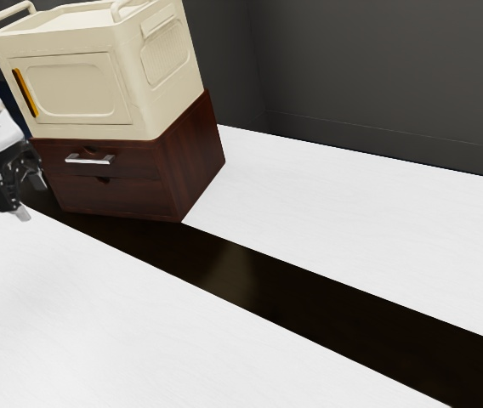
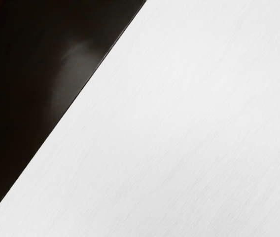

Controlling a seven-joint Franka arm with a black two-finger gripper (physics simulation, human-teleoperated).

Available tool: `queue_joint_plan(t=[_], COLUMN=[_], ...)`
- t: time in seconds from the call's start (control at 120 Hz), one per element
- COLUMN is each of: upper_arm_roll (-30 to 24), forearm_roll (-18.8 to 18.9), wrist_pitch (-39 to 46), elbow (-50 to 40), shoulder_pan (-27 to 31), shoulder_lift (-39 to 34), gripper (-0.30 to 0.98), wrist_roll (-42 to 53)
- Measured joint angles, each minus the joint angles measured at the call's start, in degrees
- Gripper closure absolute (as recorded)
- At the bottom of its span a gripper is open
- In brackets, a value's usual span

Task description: Pull the drawer handle with one arm to open the drawer

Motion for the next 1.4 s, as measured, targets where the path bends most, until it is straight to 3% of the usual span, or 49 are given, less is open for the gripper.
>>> queue_joint_plan(t=[0.742, 1.142, 1.4], upper_arm_roll=[-0.6, -0.2, -0.4], forearm_roll=[-3.3, -4.3, -4.3], wrist_pitch=[8.0, 15.6, 18.6], elbow=[8.4, 8.8, 14.1], shoulder_pan=[1.0, 1.0, 0.9], shoulder_lift=[8.4, 10.4, 15.0], gripper=[0.00, 0.00, 0.00], wrist_roll=[19.0, 22.0, 21.4])
